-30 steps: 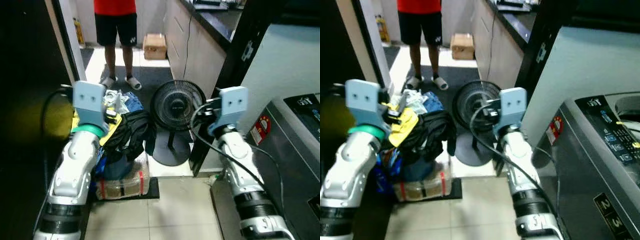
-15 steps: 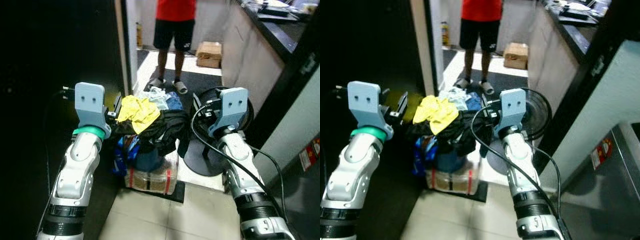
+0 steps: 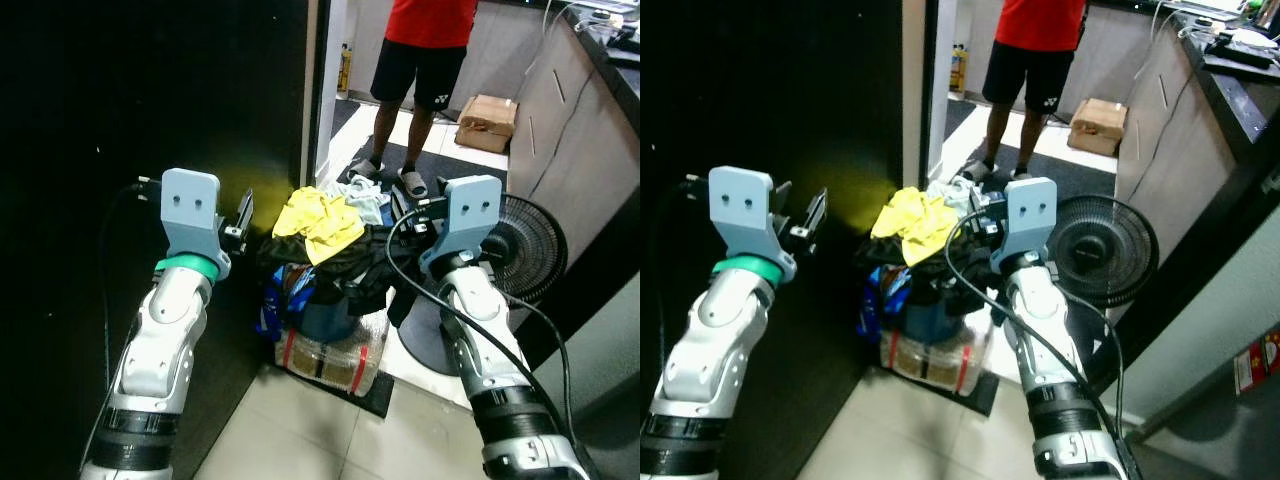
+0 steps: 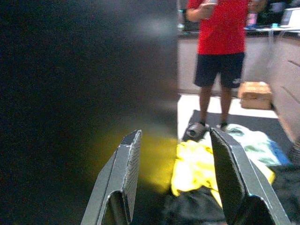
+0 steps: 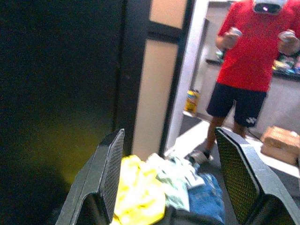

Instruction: Clothes washing

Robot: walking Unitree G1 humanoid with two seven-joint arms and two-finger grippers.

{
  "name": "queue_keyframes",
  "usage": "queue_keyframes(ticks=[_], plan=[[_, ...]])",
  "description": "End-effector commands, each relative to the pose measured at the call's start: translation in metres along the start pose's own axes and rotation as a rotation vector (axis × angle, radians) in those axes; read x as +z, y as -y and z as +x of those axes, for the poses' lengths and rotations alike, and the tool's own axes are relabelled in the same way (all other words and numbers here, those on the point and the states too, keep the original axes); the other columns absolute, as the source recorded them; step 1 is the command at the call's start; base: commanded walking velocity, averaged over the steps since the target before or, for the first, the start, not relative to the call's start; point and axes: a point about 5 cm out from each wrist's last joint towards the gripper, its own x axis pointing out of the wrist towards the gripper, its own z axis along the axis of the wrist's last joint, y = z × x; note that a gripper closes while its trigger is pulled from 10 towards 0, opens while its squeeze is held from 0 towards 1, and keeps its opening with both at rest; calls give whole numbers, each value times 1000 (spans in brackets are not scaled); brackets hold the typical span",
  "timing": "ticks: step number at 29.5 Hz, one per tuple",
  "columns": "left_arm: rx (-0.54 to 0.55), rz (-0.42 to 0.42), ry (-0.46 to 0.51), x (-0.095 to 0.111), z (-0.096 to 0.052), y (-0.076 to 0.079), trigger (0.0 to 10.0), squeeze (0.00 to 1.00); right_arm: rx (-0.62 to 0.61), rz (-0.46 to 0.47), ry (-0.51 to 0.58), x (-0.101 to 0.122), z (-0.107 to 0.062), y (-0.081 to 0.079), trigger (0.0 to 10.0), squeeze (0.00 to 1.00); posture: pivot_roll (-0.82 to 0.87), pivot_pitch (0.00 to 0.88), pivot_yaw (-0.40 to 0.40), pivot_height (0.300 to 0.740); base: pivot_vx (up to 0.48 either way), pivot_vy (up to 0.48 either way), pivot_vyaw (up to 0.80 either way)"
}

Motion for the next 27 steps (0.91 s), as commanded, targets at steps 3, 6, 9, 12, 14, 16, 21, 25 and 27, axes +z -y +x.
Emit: queue_keyframes(ticks=[3,6,9,12,14,16,21,25,27], plan=[[-15,-4,-7,-2,0,6,10000,0,-31,21,-32,-6,-5,9,10000,0,77,0,-11,740,447,0,-267],[-16,-4,-7,-2,0,6,10000,0,-33,35,-42,-7,-5,9,10000,0,77,0,-11,740,450,0,-800],[-18,-5,-7,-2,0,6,10000,0,-46,13,-41,-7,-5,12,10000,0,77,2,-10,740,442,0,-800],[-18,-5,-7,-2,0,6,10000,0,-60,2,-36,-7,-5,14,10000,0,77,3,-9,740,439,0,-800],[-18,-5,-7,-2,0,6,10000,0,-63,4,-35,-6,-5,15,10000,0,77,3,-9,740,435,0,-400],[-18,-5,-7,-2,0,6,10000,0,-62,-11,-34,-6,-5,15,10000,0,78,4,-8,740,428,0,0],[-19,-3,-6,-2,1,5,10000,0,-50,-26,-31,-6,-5,13,10000,0,80,4,-8,740,428,0,0],[-18,-1,-6,-2,1,5,10000,0,-29,-13,-31,-6,-5,10,10000,0,81,5,-9,740,426,0,0],[-16,0,-6,-2,1,5,10000,0,-25,-31,-41,-8,-5,9,10000,0,82,5,-9,740,431,0,781]])
